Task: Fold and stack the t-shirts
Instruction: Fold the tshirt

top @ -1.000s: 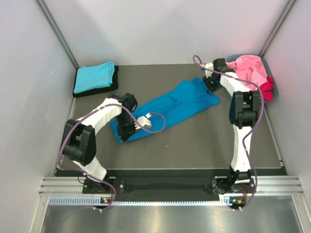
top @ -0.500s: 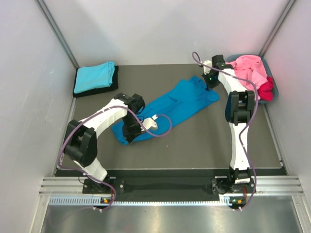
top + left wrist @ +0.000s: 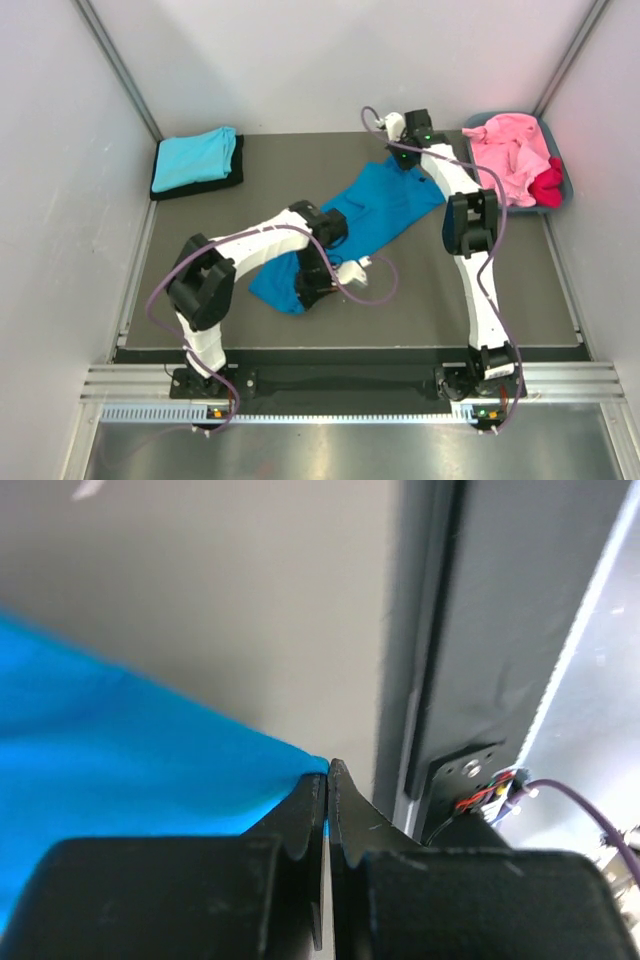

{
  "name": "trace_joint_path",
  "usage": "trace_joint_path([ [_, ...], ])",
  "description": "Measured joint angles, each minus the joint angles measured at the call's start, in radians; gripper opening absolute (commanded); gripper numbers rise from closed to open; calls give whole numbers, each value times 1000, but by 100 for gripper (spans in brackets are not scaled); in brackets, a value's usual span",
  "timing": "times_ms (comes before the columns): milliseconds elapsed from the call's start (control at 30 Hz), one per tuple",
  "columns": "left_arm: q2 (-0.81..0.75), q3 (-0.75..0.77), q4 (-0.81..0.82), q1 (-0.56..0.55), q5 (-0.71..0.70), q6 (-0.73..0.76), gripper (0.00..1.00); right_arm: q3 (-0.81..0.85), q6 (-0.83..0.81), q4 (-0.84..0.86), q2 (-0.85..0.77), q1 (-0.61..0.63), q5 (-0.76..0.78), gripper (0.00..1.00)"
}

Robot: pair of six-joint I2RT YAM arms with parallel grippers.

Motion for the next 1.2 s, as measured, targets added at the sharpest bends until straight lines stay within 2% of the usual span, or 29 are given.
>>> trace_joint_path([
  [100,23,10,1,-76,37,-7,0,0,-7,61,16,37,43,15],
  [133,24,10,-1,-88,43,-11,0,-2,-6,79,18,48,56,26],
  [233,24,10,-1,-91,48,-27,0,-29,3,146,11,51,78,36],
  [633,21,42,-6,-83,42,-63,0,-116,18,127,-34,-87,71,38],
  [1033,24,59,-6,-83,19,-62,0,-251,21,92,-124,-77,4,39],
  [1200,36,60,-6,-83,18,-62,0,-258,21,86,-136,-77,-3,38],
])
